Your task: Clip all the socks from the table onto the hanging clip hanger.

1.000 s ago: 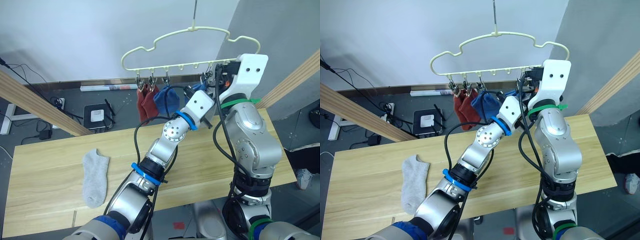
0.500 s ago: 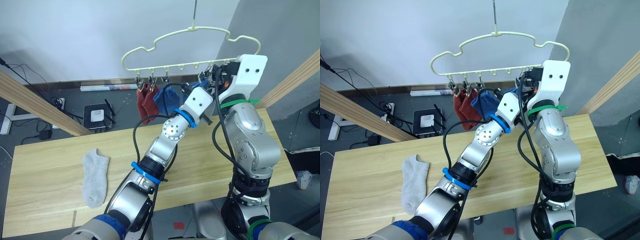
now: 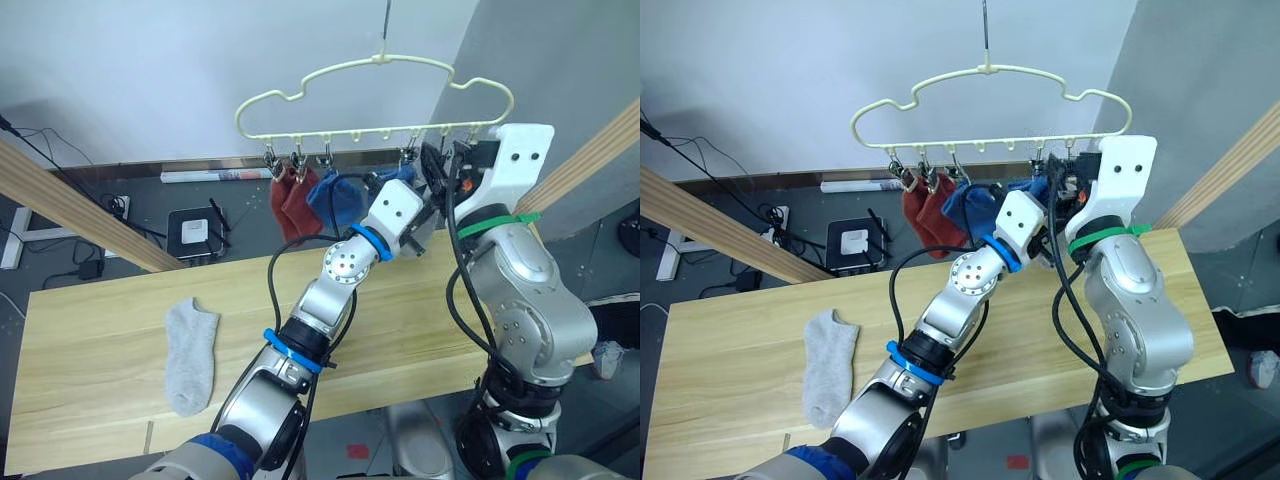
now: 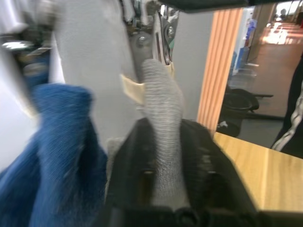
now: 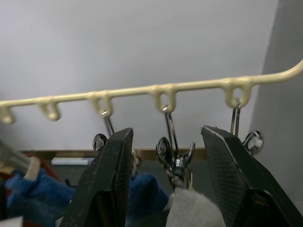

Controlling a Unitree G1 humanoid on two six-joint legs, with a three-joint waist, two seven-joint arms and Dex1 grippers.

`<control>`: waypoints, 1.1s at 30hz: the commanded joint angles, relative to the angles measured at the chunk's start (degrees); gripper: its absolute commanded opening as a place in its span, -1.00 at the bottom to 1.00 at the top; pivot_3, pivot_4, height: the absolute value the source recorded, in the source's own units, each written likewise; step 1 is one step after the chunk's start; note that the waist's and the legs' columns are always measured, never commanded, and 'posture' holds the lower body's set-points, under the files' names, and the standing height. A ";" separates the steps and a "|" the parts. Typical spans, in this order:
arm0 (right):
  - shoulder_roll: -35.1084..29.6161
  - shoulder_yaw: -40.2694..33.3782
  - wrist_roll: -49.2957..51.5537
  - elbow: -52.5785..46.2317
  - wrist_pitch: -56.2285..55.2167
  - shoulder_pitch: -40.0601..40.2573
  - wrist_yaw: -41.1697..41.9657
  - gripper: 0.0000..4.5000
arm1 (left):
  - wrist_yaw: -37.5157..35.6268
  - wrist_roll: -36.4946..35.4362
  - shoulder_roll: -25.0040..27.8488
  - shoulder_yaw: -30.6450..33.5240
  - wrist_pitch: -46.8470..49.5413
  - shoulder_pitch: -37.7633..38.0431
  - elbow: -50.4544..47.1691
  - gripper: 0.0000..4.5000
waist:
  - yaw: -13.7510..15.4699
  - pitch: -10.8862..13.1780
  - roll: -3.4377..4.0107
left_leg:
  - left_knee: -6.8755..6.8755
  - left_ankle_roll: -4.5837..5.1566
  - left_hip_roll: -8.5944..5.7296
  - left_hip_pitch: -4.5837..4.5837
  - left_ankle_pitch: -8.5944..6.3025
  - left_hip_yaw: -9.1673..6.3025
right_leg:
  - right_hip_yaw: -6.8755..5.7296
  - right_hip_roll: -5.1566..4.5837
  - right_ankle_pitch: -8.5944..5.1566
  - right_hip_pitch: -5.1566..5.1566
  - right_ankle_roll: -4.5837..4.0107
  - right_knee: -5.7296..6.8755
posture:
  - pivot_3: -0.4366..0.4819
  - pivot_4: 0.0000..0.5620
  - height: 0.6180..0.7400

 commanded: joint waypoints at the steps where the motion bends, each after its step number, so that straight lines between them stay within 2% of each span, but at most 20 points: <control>1: -2.60 -1.83 3.62 -6.03 2.24 1.78 3.11 0.06 | -2.38 -0.98 0.68 -0.84 0.20 1.79 -4.65 -0.20 | -0.01 0.00 0.00 | 0.00 0.00 0.00 0.00 0.00 0.00 | 0.01 0.00 0.00 0.00 0.01 -0.01 | -0.50 0.46 1.00; 7: -6.11 -3.93 8.19 -10.11 4.32 3.96 5.95 0.06 | -5.67 -3.02 1.92 -0.19 1.30 3.08 -7.29 -0.20 | 0.00 0.00 0.00 | 0.02 0.00 -0.01 0.01 0.00 -0.01 | 0.03 0.01 -0.01 0.00 0.03 0.00 | -0.51 0.48 1.00; 12: -10.28 -5.68 11.06 -14.59 3.19 6.28 8.34 0.06 | -11.12 -6.40 4.14 -0.43 2.56 5.06 -11.80 -0.20 | -0.09 0.00 0.00 | 0.02 0.00 -0.01 0.00 0.00 0.00 | 0.03 0.03 -0.01 0.01 0.04 -0.02 | -0.51 0.46 1.00; 16: -12.33 -6.96 9.37 -17.02 2.81 10.02 6.31 0.06 | -17.42 -11.79 7.95 0.72 5.99 7.35 -17.24 -0.20 | -0.05 0.00 0.00 | 0.02 0.00 0.00 0.01 0.00 0.00 | 0.01 0.03 -0.02 0.02 0.04 -0.02 | -0.52 0.45 1.00; 21: -14.04 -6.34 4.03 -15.76 0.94 14.22 2.02 0.06 | -27.26 -22.02 13.40 3.57 9.12 8.33 -24.52 -0.20 | -0.05 0.00 0.00 | 0.04 -0.03 0.02 0.04 0.02 0.04 | 0.05 0.05 -0.03 0.00 0.05 -0.01 | -0.52 0.45 1.00; 30: -11.78 -3.97 -0.35 -10.30 -4.73 13.95 -0.83 0.06 | -34.45 -32.30 20.82 8.90 17.10 4.64 -28.68 -0.20 | 0.04 0.00 0.00 | 0.04 -0.20 0.05 0.12 0.12 0.12 | 0.06 0.11 -0.06 0.02 0.10 -0.01 | -0.46 0.46 1.00; 33: -10.57 -2.73 -1.23 -8.93 -5.70 13.35 -1.70 -0.23 | -34.81 -31.54 22.20 9.24 16.81 3.43 -28.04 -0.18 | 0.12 0.00 0.00 | 0.04 -0.22 0.03 0.11 0.12 0.12 | 0.07 0.10 -0.06 0.02 0.11 -0.03 | -0.44 0.45 1.00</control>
